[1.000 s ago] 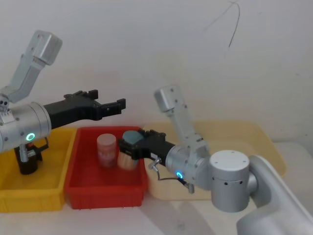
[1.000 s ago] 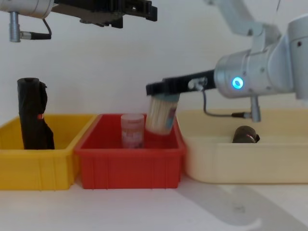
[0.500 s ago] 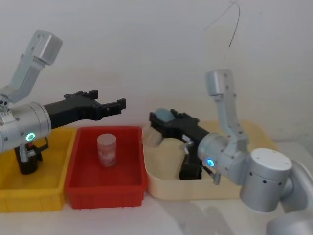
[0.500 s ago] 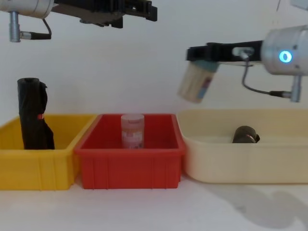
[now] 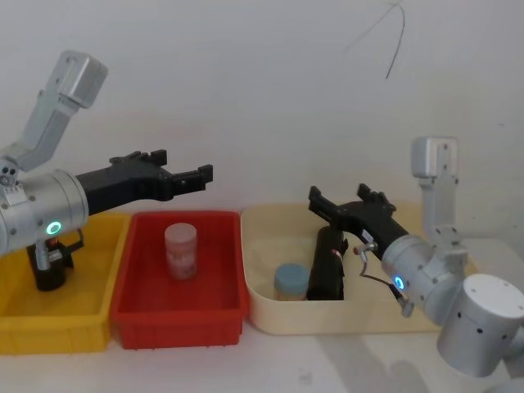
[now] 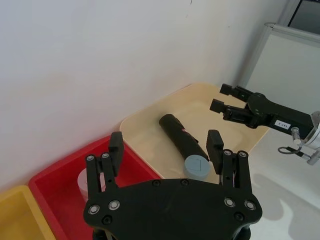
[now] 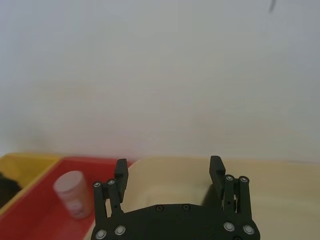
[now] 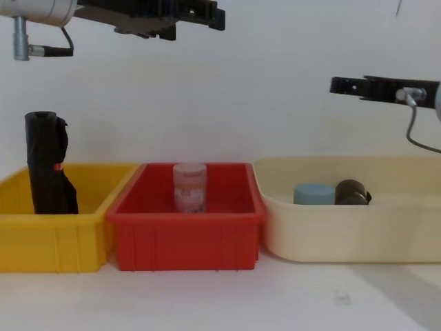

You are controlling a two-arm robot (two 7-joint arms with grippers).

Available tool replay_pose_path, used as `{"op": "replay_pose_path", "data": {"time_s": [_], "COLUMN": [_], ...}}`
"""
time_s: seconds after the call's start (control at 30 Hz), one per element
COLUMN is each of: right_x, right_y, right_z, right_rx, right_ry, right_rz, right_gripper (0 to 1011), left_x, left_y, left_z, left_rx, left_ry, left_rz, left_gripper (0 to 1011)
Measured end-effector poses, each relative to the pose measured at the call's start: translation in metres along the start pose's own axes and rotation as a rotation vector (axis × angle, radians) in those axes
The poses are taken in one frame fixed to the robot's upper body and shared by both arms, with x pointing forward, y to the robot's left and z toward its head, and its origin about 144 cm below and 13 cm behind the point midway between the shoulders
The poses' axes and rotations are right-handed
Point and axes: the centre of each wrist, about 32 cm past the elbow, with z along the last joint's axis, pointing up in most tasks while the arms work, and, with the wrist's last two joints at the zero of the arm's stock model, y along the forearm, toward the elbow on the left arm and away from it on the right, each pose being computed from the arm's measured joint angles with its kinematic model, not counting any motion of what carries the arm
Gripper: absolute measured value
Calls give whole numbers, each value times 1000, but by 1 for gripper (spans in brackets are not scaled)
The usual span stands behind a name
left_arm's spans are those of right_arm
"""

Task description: Pick up the garbage bag with the one hand and transfer it to the other hand.

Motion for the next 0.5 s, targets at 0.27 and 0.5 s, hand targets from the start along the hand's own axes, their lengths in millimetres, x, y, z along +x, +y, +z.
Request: {"op": "replay_pose_path", "data": {"time_s": [0.27,0.5], "right_x": [6,2], "right_y": [-8,-22], "right_z": [-18,-37], "right_rx": [73,131], "right_ry": [-67,-131], "right_rz": [-35,-5], "right_gripper": [1000,1001], "left_x": [0,5], "left_y": [0,-2], "left_z": [0,-8], "left_rx": [2,13], "left_ry": [0,-2], "left_rz": [-1,-28], "left_gripper": [1001,1001]}}
